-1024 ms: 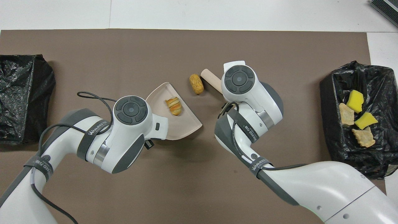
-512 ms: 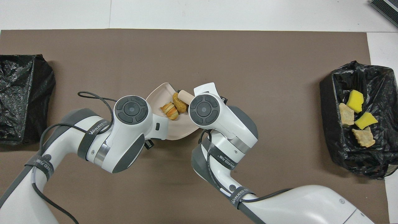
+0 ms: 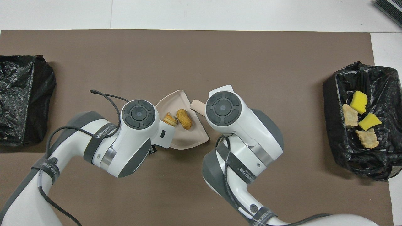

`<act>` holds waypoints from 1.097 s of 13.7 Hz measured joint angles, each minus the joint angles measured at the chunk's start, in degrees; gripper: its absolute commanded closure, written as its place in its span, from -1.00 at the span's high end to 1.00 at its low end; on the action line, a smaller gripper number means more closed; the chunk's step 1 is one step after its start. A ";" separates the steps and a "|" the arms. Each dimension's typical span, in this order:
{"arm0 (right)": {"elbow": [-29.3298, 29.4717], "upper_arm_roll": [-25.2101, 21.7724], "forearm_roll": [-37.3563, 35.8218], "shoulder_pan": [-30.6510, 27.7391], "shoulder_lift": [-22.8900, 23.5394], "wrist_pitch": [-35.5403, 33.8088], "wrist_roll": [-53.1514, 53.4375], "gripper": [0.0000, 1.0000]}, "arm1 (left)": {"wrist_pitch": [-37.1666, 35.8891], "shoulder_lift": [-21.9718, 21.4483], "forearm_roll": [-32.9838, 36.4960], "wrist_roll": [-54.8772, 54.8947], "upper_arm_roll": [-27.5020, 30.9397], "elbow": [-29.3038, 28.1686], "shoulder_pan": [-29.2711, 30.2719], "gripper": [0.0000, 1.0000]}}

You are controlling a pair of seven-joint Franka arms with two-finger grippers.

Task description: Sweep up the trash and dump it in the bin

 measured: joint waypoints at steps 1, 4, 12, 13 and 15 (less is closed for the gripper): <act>-0.14 -0.05 0.78 -1.62 -0.53 -1.91 2.43 -1.00 | 0.02 -0.01 0.00 0.44 -0.11 -0.02 -0.70 -1.00; -1.44 -0.10 1.42 -4.57 -1.17 -5.60 14.77 -1.00 | 0.09 -0.06 0.00 0.70 -0.22 -0.02 -2.45 -1.00; -25.08 0.39 13.85 -6.66 -13.00 4.83 40.97 -1.00 | 0.10 -1.28 0.00 1.07 -0.26 -1.87 -3.16 -1.00; -26.22 0.43 14.94 -4.93 -13.56 5.39 44.31 -1.00 | 0.10 -1.52 0.00 1.10 -0.26 -2.13 -3.22 -1.00; -26.52 0.56 15.35 -0.13 -12.50 7.44 52.10 -1.00 | 0.10 -1.83 0.02 1.99 -0.24 -2.43 -3.23 -1.00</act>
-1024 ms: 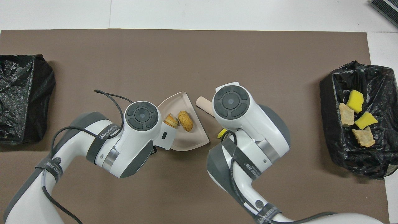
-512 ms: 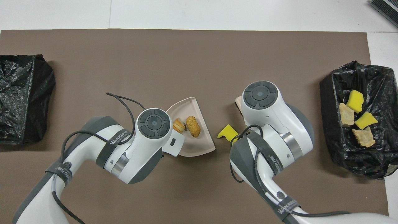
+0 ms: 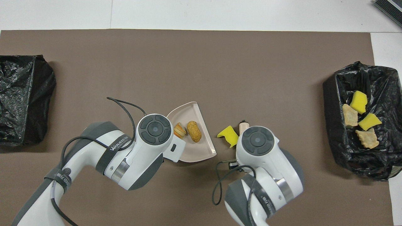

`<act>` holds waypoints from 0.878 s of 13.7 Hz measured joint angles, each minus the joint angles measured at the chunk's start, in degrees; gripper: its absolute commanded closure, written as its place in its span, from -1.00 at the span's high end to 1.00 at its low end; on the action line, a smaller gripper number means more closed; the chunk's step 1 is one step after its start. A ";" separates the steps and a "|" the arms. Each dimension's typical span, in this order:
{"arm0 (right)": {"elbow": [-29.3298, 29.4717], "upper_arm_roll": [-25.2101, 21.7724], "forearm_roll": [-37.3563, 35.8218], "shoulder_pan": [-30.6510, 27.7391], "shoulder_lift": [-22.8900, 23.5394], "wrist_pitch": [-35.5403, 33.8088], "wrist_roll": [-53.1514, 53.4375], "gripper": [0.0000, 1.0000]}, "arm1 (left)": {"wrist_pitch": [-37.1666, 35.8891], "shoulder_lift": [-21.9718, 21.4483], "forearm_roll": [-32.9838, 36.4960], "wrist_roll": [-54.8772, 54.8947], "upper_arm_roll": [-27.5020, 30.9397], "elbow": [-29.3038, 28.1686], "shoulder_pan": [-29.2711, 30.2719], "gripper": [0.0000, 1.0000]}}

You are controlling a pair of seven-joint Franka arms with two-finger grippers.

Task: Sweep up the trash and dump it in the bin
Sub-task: 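Sweep the yellow sponge into the dustpan with the right gripper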

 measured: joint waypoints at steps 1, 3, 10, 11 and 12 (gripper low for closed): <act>0.31 0.08 0.16 1.77 1.07 1.88 2.22 -1.00 | 0.00 -0.12 0.01 1.10 0.06 -0.11 0.00 -1.00; 1.41 0.10 1.81 4.12 3.10 5.19 1.94 -1.00 | 0.01 -0.18 0.02 2.81 0.30 -0.18 0.02 -1.00; 5.24 -0.42 10.51 3.72 5.51 6.08 -19.99 -1.00 | 4.24 -0.12 0.21 12.89 0.85 -0.86 3.11 -1.00; 5.40 -0.45 10.51 3.35 5.51 5.80 -20.03 -1.00 | 4.97 -0.11 0.21 14.39 0.85 -0.89 3.72 -1.00; 5.66 -0.49 10.51 2.80 5.50 5.11 -20.03 -1.00 | 5.64 -0.11 0.21 15.83 0.86 -0.89 4.37 -1.00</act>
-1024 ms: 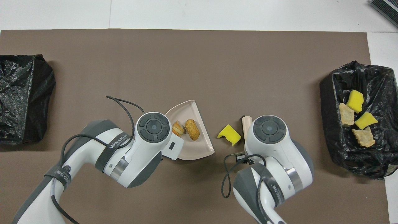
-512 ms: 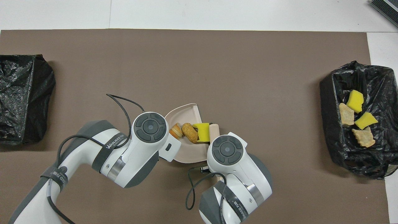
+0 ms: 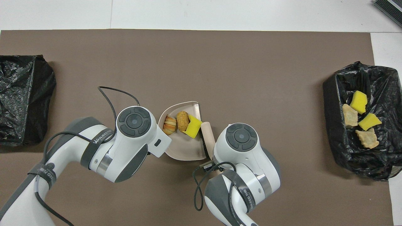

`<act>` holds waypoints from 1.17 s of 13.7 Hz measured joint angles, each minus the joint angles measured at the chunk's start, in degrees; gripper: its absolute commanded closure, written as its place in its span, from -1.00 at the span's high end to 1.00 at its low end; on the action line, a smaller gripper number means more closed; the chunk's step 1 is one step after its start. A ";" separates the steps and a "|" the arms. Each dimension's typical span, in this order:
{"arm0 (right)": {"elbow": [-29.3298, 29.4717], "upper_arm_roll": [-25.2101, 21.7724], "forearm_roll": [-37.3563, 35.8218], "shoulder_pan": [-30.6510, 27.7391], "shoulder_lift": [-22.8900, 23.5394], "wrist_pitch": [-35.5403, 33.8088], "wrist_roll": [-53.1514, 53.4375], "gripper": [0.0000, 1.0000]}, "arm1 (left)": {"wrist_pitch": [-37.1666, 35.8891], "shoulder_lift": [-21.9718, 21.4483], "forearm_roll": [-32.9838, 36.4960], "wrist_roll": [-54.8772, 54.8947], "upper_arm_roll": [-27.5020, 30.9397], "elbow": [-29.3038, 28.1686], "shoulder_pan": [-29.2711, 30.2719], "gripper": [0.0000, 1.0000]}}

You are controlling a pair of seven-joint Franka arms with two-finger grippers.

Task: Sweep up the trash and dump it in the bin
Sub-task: 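Sweep the yellow sponge into the dustpan with the right gripper, then carry the loaded dustpan with the left gripper to the nearby black bag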

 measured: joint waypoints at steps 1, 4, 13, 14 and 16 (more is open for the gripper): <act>0.32 -0.03 0.00 -0.79 -0.03 -0.96 -0.07 -1.00 | 0.45 0.00 0.00 0.89 0.04 0.00 0.51 -1.00; 1.06 -0.35 -2.44 -2.85 -0.95 -4.78 -0.86 -1.00 | 1.88 0.01 0.00 1.60 0.02 -0.07 1.01 -1.00; 1.28 -0.58 -9.19 -13.57 -7.72 -15.98 -0.87 -1.00 | 2.54 -2.83 -0.01 12.06 0.20 0.28 11.26 -1.00; 1.05 -0.61 -9.19 -14.99 -7.72 -16.04 -0.87 -1.00 | 2.54 -3.84 -0.01 14.78 0.30 0.50 14.50 -1.00; 0.73 -0.39 -9.00 -14.42 -7.79 -16.01 0.82 -1.00 | 2.55 -4.94 -0.01 21.80 0.44 2.41 21.28 -1.00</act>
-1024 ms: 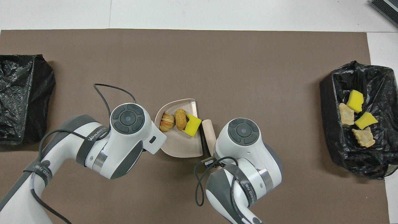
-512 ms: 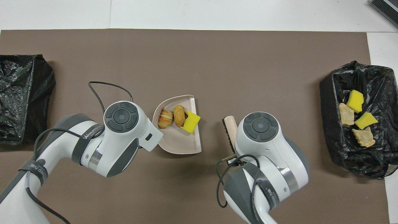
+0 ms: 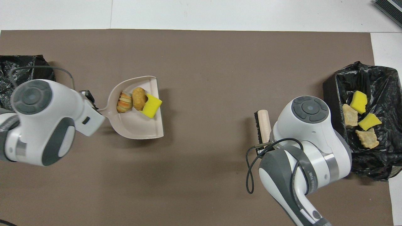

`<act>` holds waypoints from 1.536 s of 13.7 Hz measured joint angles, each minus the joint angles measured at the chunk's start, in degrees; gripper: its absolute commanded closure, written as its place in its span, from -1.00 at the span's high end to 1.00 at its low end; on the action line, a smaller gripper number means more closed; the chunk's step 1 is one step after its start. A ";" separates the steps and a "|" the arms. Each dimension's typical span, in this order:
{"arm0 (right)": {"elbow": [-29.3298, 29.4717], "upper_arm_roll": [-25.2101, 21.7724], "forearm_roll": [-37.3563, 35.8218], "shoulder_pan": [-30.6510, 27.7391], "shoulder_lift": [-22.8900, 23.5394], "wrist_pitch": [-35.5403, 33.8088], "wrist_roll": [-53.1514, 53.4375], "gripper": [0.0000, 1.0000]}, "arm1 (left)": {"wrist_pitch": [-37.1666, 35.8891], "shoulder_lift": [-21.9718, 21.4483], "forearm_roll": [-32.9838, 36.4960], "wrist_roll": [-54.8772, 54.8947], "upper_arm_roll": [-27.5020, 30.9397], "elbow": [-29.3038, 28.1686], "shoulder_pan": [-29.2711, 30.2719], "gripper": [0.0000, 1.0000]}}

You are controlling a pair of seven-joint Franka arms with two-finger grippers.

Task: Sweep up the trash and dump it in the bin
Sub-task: 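Carry the loaded dustpan with the left gripper to the nearby black bag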

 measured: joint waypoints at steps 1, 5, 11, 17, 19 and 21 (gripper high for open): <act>-0.05 0.19 0.05 2.17 -0.10 0.24 2.10 -1.00 | 0.00 -0.02 -0.16 3.95 0.08 1.54 3.28 -1.00; -0.10 1.11 4.49 13.51 -1.80 2.74 12.62 -1.00 | -2.33 1.52 -2.95 18.32 0.31 8.97 17.19 -1.00; -0.82 1.35 5.64 25.75 -0.84 7.62 26.06 -1.00 | -6.55 10.77 -0.15 31.03 0.45 26.50 31.70 -1.00; -1.29 1.29 5.64 30.22 5.34 11.69 30.67 -1.00 | -3.58 17.69 17.21 32.21 0.38 38.12 33.69 -1.00; -1.29 1.09 5.64 30.20 5.49 12.04 30.67 -1.00 | -0.13 18.25 25.05 30.22 0.07 38.16 33.58 -1.00; -1.30 1.02 5.64 30.19 5.58 12.89 30.67 -1.00 | 0.97 18.56 32.42 28.40 -0.29 38.14 33.43 -1.00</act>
